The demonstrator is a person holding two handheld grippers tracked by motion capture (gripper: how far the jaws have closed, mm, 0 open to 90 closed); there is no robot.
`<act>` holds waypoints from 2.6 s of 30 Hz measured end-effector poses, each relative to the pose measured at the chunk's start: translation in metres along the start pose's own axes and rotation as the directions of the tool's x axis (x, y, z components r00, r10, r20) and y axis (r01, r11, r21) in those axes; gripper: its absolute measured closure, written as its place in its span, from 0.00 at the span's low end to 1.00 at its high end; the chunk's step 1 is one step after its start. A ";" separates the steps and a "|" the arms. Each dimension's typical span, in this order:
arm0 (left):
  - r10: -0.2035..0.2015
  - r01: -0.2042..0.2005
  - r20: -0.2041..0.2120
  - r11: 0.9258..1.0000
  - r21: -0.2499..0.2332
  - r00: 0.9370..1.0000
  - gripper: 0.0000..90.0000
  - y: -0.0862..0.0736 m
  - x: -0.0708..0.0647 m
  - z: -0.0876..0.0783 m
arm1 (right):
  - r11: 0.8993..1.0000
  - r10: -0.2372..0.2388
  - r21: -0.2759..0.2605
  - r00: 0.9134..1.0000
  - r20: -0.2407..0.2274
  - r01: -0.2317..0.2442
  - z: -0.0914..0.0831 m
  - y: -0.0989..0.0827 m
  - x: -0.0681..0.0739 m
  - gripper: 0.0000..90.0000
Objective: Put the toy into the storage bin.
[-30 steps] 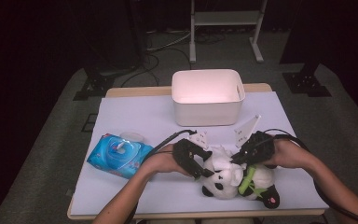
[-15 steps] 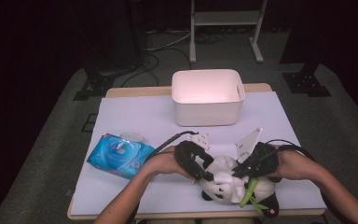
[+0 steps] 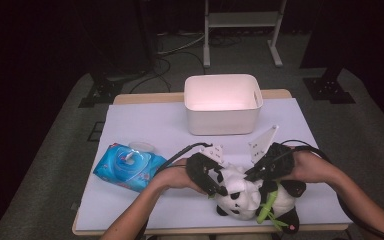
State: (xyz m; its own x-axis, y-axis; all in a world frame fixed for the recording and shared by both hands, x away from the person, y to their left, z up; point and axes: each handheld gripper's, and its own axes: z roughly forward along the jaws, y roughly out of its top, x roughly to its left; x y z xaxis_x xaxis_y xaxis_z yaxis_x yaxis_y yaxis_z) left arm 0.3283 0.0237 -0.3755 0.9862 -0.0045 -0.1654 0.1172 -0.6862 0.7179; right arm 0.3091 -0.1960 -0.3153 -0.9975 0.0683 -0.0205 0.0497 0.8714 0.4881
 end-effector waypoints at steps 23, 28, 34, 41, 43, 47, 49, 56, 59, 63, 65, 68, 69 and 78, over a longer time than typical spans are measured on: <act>-0.075 0.072 0.074 0.997 0.034 0.994 0.08 0.012 0.010 0.030 | 1.000 0.025 -0.011 1.000 -0.002 -0.025 0.007 -0.015 0.005 0.94; -0.061 0.061 0.046 0.998 0.004 0.997 0.29 0.012 0.013 0.022 | 0.999 0.031 -0.034 0.999 0.017 -0.030 0.004 -0.017 -0.003 0.94; 0.002 -0.002 -0.067 1.000 0.007 0.998 0.32 0.017 0.019 -0.002 | 0.999 0.017 -0.042 0.999 0.035 -0.015 -0.001 -0.006 -0.016 0.94; 0.046 -0.041 -0.152 0.999 0.033 0.987 0.30 0.014 0.026 -0.018 | 0.999 0.013 -0.052 0.998 0.060 -0.010 0.000 0.014 -0.038 0.94; 0.052 -0.049 -0.153 0.999 0.023 0.987 0.29 0.007 0.025 -0.016 | 0.999 0.015 -0.042 0.999 0.038 -0.013 0.005 0.014 -0.039 0.94; 0.054 -0.055 -0.155 0.998 -0.003 0.986 0.28 -0.001 0.022 -0.015 | 0.999 0.024 -0.024 0.999 0.029 -0.023 0.004 0.011 -0.038 0.94; 0.048 -0.050 -0.161 0.999 -0.011 0.986 0.28 -0.004 0.020 -0.016 | 1.000 0.019 -0.010 0.999 0.042 -0.019 -0.002 0.009 -0.037 0.94; 0.009 -0.016 -0.154 0.999 -0.047 0.988 0.23 -0.009 0.018 -0.014 | 0.997 0.080 -0.020 0.996 0.049 -0.079 -0.010 -0.013 -0.034 0.94; 0.007 -0.013 -0.149 0.999 -0.041 0.989 0.19 -0.009 0.017 -0.015 | 0.996 0.085 -0.032 0.996 0.040 -0.084 -0.008 -0.016 -0.030 0.94; -0.034 0.027 -0.112 0.997 -0.067 0.993 0.14 -0.009 0.018 -0.019 | 0.995 0.089 -0.047 0.995 0.037 -0.087 -0.007 -0.020 -0.025 0.94; -0.057 0.049 -0.132 0.997 -0.066 0.990 0.17 -0.010 0.019 -0.024 | 0.995 0.088 -0.051 0.996 0.033 -0.087 -0.007 -0.022 -0.022 0.94; -0.069 0.063 -0.118 0.997 -0.052 0.991 0.18 -0.014 0.018 -0.025 | 0.994 0.092 -0.064 0.995 0.039 -0.090 -0.007 -0.024 -0.020 0.94; -0.060 0.055 -0.116 0.997 -0.048 0.991 0.18 -0.014 0.017 -0.025 | 0.994 0.090 -0.062 0.995 0.040 -0.087 -0.007 -0.023 -0.019 0.94; -0.014 0.011 -0.094 0.999 -0.034 0.995 0.29 -0.012 0.017 -0.022 | 0.997 0.059 -0.060 0.998 0.035 -0.057 -0.006 -0.014 -0.017 0.94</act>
State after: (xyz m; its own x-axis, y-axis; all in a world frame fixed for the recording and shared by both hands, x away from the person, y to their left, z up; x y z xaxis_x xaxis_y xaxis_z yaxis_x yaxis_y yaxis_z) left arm 0.3461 0.0473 -0.3720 0.9911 0.0734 -0.1109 0.1317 -0.6608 0.7389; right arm 0.3252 -0.2123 -0.3168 -0.9904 0.1364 -0.0218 0.1032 0.8356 0.5395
